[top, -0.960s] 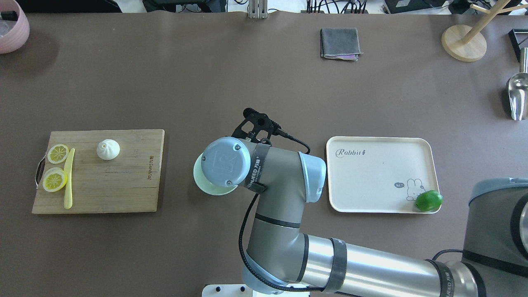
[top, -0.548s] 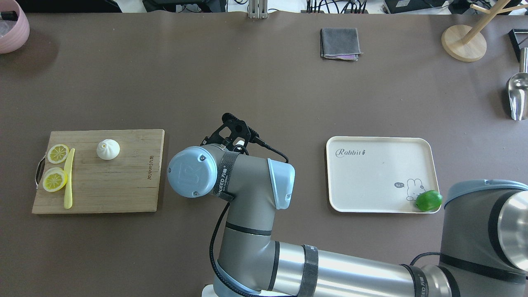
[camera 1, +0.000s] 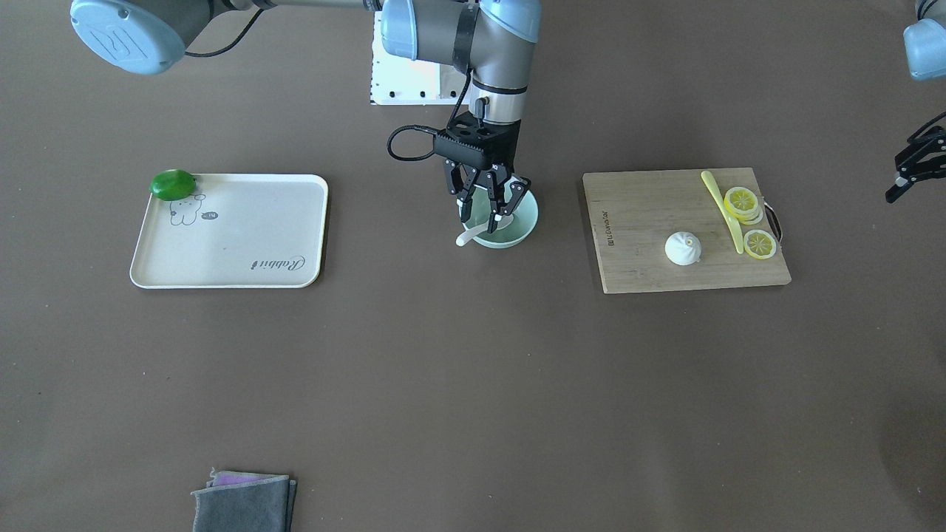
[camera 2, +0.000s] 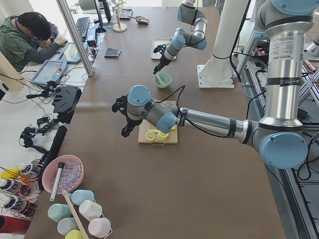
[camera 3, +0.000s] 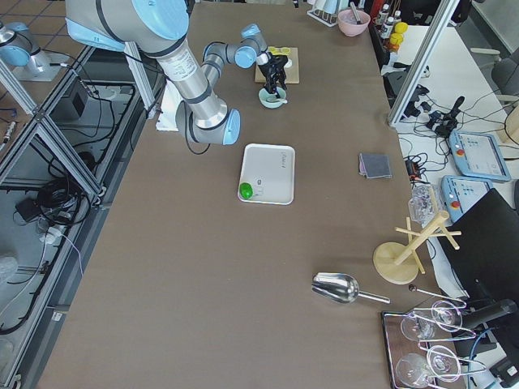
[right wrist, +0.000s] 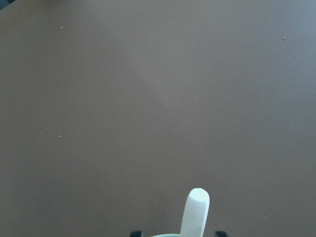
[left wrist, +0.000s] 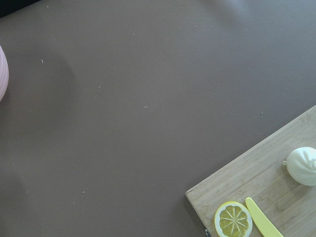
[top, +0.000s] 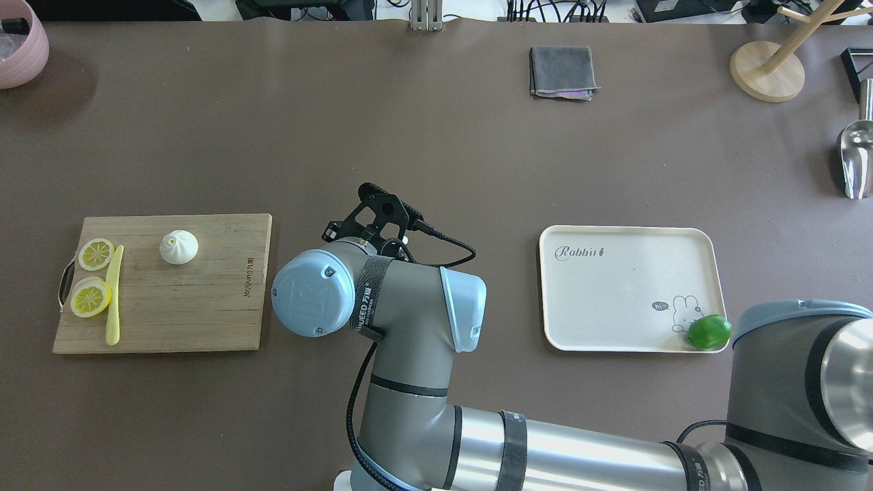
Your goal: Put spoon and bun in bowl
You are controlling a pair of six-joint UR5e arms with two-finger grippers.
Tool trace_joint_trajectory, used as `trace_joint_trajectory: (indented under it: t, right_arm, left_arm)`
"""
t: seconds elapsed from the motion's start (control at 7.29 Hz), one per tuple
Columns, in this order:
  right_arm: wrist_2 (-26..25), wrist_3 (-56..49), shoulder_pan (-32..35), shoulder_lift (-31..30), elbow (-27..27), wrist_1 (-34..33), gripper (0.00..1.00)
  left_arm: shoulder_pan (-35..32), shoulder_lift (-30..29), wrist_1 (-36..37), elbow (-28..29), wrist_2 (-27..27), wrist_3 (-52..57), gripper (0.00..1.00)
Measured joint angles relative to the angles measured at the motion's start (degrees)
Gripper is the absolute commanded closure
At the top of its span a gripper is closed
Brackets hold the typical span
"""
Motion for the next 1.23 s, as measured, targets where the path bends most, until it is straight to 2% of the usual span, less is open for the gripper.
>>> trace_joint_trajectory:
  t: [0.27,0.41,0.69,0.96,1.23]
  right_arm:
    - [4.7,-9.2,3.9,-4.1,7.5,-1.3,0.0]
    - [9.2,-15.8,7.5,-7.9,12.0,-1.3,0.0]
    - [20.1,-31.7,16.6,-16.4,19.0,1.1,0.0]
    - [31.3,-45.5,25.4,-24.0,21.0,7.2,0.0]
    - [35.3,-50.4,28.5,-28.2,21.1,12.0,0.0]
  left_arm:
    - [5.6,-0.7,-7.5,-0.2,2.6,-13.0,0.01]
    - [10.9,-1.7,-11.9,-0.3,7.3,-21.7,0.01]
    - [23.1,-5.1,-15.4,-0.2,19.1,-35.0,0.01]
    - [32.5,-6.9,-15.9,0.4,28.4,-41.2,0.02]
    - [36.0,-6.8,-16.1,1.8,31.9,-43.3,0.03]
